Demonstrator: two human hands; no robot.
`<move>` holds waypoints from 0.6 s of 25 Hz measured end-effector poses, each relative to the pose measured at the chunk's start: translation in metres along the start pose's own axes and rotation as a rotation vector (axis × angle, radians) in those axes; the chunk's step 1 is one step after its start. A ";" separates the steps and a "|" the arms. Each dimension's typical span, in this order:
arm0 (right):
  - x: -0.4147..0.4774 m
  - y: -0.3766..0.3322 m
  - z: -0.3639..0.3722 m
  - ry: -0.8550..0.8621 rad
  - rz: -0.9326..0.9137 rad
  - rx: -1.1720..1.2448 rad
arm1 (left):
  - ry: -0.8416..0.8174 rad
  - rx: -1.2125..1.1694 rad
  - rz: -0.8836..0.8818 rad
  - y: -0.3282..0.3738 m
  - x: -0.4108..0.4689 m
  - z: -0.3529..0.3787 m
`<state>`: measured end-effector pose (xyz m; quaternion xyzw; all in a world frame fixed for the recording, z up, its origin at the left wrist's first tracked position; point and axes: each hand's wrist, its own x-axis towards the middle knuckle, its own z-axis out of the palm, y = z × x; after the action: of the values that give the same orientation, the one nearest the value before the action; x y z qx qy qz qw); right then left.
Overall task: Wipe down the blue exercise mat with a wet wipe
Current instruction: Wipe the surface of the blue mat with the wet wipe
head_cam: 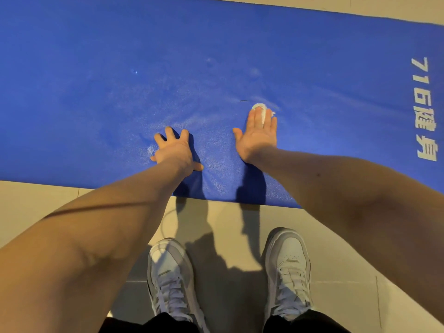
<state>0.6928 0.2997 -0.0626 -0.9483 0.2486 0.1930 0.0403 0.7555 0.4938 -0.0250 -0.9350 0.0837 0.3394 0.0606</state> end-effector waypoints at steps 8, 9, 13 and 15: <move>-0.020 -0.029 0.015 0.021 -0.532 -0.009 | 0.023 0.009 0.013 -0.002 0.002 0.003; -0.010 -0.013 0.013 0.043 -0.478 0.023 | 0.024 0.005 0.016 -0.002 0.002 0.003; 0.024 0.034 0.000 0.054 -0.124 0.040 | 0.030 -0.001 0.021 -0.004 0.002 0.002; 0.024 0.018 -0.001 0.070 -0.024 0.059 | 0.026 -0.002 0.020 -0.003 0.002 0.002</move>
<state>0.7035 0.2727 -0.0701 -0.9559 0.2438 0.1516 0.0619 0.7563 0.4966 -0.0277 -0.9384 0.0934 0.3281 0.0550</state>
